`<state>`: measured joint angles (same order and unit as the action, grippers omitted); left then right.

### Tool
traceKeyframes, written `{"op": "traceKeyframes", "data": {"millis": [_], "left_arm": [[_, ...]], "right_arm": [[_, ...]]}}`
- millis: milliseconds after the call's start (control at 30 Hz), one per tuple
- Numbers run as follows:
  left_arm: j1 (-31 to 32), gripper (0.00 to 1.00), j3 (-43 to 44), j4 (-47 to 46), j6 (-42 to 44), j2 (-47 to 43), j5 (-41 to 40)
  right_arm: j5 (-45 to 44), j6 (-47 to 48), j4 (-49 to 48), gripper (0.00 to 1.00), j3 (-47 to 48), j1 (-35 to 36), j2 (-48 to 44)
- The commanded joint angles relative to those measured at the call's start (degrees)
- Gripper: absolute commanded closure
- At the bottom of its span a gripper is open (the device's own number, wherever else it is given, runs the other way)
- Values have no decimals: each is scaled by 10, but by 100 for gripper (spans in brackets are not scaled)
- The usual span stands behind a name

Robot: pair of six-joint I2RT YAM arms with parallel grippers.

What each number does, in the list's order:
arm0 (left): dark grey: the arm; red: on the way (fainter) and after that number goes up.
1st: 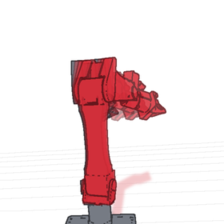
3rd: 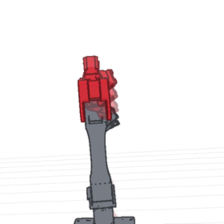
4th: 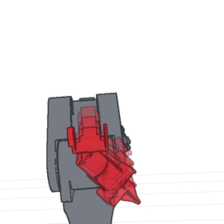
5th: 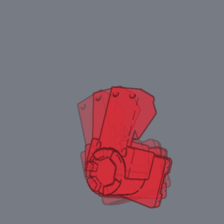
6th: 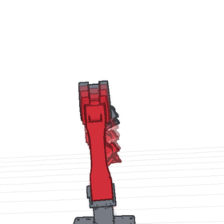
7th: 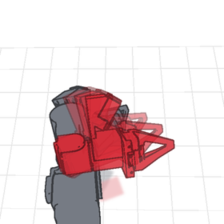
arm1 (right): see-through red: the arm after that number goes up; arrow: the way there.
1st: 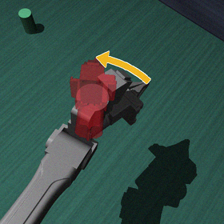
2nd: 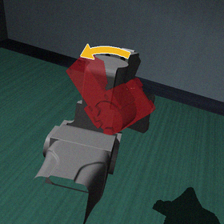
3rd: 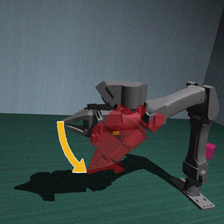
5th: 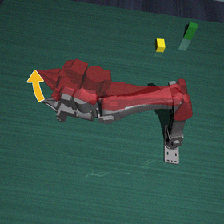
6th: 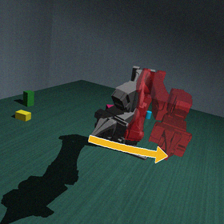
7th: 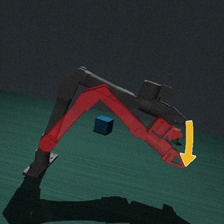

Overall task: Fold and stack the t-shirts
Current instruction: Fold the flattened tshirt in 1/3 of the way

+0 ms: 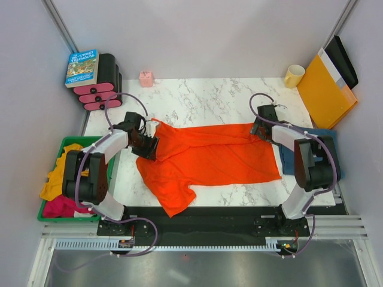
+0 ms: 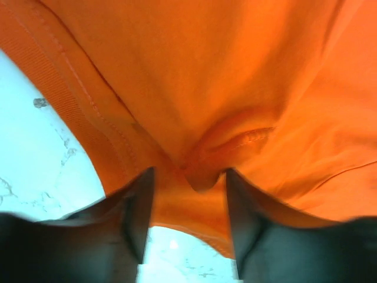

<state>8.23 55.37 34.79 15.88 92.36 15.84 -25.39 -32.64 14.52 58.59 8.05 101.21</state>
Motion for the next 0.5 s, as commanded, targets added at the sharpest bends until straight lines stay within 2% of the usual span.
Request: {"op": "traceKeyframes", "data": {"millis": [0, 33, 167, 233, 267, 300, 333, 367, 400, 433, 467], "left_arm": [[-1, 32, 8, -29, -4, -68, 26], [-1, 26, 11, -35, -9, -76, 24], [-1, 26, 49, -60, -42, -67, 26], [-1, 32, 69, -61, -52, -46, 32], [-1, 35, 89, -61, -60, -17, 35], [-1, 39, 98, -61, -65, -3, 36], [-1, 48, 117, -60, -69, 13, 38], [-1, 52, 126, -58, -72, 27, 39], [-1, 57, 133, -56, -71, 58, 32], [0, 68, 151, -53, -72, 73, 29], [0, 73, 159, -52, -68, 85, 26]], "right_arm": [[27, 33, -59, 2, 19, 13, -58], [27, 38, -59, 2, 27, 17, -61], [38, 53, -53, 3, 56, 35, -55], [37, 51, -51, 15, 57, 39, -41], [39, 50, -49, 23, 58, 42, -34], [41, 45, -42, 51, 59, 43, -18], [48, 42, -40, 62, 60, 46, -11], [51, 39, -41, 71, 59, 50, -5], [52, 35, -40, 86, 59, 53, 9], [53, 33, -41, 90, 61, 56, 18], [58, 32, -41, 92, 66, 57, 28]]}}
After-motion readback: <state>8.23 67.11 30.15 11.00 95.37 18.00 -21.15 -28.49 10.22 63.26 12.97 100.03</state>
